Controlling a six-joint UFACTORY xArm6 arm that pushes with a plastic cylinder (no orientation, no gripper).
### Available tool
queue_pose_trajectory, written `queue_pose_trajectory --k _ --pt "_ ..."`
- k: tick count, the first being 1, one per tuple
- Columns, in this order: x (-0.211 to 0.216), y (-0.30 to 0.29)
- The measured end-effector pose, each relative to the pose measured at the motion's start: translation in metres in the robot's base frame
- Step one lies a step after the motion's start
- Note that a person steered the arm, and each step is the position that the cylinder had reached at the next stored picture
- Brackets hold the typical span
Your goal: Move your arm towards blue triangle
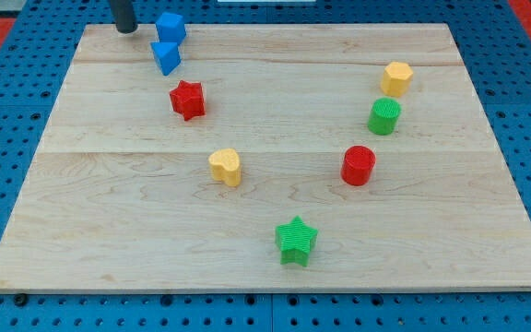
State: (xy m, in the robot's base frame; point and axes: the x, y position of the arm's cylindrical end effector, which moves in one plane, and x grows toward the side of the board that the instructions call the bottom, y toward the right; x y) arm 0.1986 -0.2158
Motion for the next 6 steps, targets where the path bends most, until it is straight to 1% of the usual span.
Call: queue_pose_trajectory --k 1,3,5,6 --pt "0.000 0.000" --pt "0.050 0.002" --pt "0.086 0.001" --pt "0.091 -0.008"
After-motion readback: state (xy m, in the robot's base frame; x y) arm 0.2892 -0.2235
